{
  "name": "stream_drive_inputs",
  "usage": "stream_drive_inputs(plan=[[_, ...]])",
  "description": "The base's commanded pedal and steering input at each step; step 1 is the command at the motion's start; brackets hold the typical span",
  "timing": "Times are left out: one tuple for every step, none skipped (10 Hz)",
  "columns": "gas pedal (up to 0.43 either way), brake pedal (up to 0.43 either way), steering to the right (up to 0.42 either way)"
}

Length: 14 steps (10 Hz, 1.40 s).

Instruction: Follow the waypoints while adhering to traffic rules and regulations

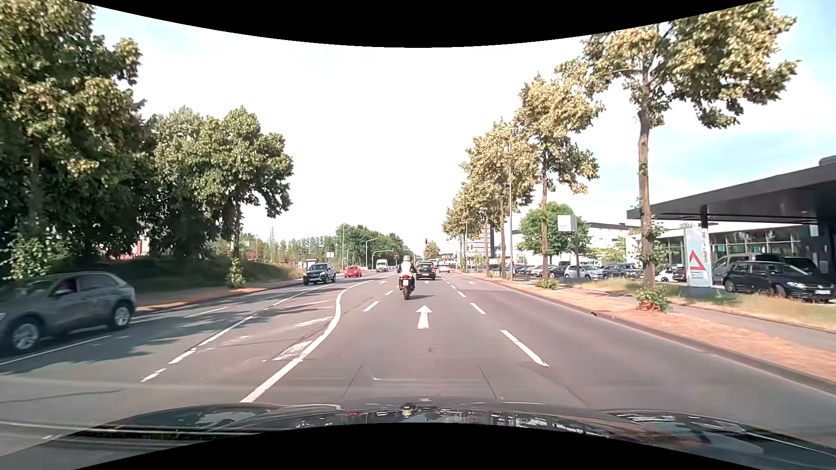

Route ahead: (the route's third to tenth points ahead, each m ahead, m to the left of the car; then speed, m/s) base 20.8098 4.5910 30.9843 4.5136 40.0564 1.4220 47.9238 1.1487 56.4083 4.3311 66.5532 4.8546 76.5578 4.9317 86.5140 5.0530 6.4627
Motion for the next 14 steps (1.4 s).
stream_drive_inputs(plan=[[0.0, 0.0, -0.002], [0.0, 0.0, -0.002], [0.0, 0.0, -0.002], [0.0, 0.0, -0.003], [0.0, 0.0, -0.003], [0.0, 0.0, -0.003], [0.0, 0.0, -0.003], [0.0, 0.0, -0.003], [0.0, 0.0, -0.002], [0.0, 0.0, -0.002], [0.0, 0.0, -0.003], [0.0, 0.0, -0.003], [0.0, 0.0, -0.002], [0.0, 0.0, -0.003]])
